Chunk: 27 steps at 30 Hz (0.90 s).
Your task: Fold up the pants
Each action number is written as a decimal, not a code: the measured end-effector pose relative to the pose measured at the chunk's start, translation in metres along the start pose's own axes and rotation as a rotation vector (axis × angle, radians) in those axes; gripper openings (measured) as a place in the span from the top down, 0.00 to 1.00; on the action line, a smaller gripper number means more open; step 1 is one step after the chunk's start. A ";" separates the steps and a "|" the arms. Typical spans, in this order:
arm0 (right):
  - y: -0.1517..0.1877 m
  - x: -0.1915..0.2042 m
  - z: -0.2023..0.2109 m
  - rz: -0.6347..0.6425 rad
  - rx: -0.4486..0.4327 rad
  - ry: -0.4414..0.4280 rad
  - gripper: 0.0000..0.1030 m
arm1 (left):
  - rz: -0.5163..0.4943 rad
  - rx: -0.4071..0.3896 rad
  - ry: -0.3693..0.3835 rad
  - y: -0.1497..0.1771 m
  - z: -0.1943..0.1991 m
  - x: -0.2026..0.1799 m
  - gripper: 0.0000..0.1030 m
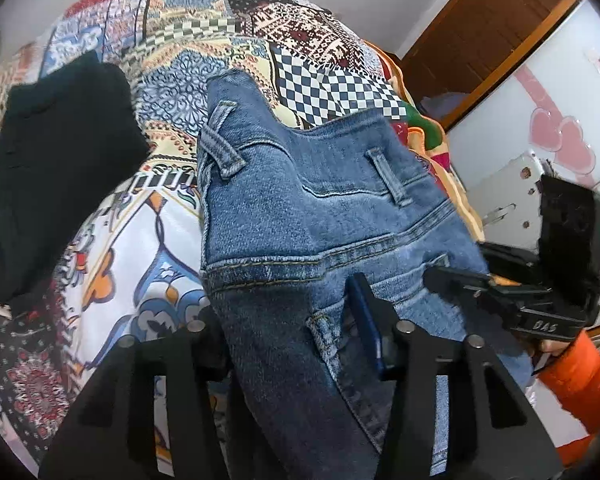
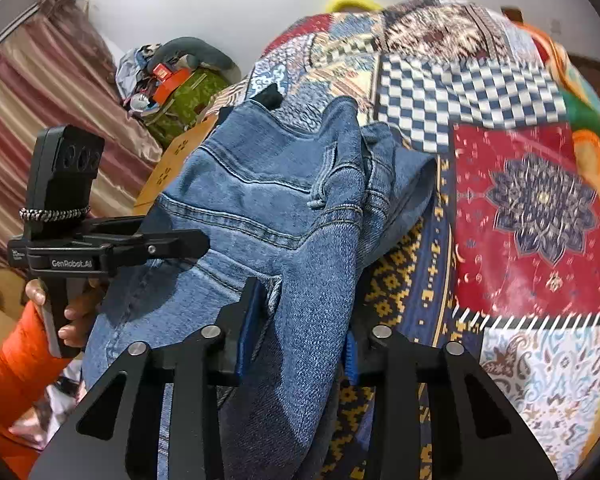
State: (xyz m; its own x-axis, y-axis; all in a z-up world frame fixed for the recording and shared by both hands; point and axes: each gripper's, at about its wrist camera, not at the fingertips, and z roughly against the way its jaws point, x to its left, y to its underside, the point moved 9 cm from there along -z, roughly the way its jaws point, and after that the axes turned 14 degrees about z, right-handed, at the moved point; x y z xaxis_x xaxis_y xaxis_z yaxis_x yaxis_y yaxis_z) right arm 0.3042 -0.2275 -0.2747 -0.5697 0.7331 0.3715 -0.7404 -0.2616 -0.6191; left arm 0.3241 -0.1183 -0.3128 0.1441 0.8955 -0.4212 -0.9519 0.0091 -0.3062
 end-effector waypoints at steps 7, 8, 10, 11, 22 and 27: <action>-0.020 0.027 0.015 0.096 -0.035 0.018 0.76 | -0.011 -0.077 -0.017 0.003 0.036 0.000 0.60; -0.024 0.033 0.018 0.111 -0.046 0.018 0.77 | -0.015 -0.099 -0.022 0.003 0.045 0.000 0.60; -0.032 0.041 0.020 0.131 -0.060 0.017 0.77 | -0.020 -0.137 -0.031 0.000 0.060 0.001 0.61; -0.037 0.048 0.022 0.147 -0.071 0.016 0.77 | -0.021 -0.161 -0.034 -0.001 0.070 0.003 0.61; -0.108 0.102 0.015 0.268 -0.171 -0.012 0.78 | -0.006 -0.353 -0.114 -0.032 0.159 0.040 0.61; -0.143 0.119 -0.007 0.304 -0.186 -0.038 0.78 | 0.032 -0.408 -0.149 -0.056 0.183 0.073 0.61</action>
State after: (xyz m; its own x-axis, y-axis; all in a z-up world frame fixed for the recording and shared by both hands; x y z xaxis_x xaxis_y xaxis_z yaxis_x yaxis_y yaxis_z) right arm 0.3444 -0.0983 -0.1469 -0.7694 0.6147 0.1738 -0.4593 -0.3433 -0.8192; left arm 0.3389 0.0280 -0.1698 0.0469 0.9470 -0.3179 -0.7659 -0.1702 -0.6200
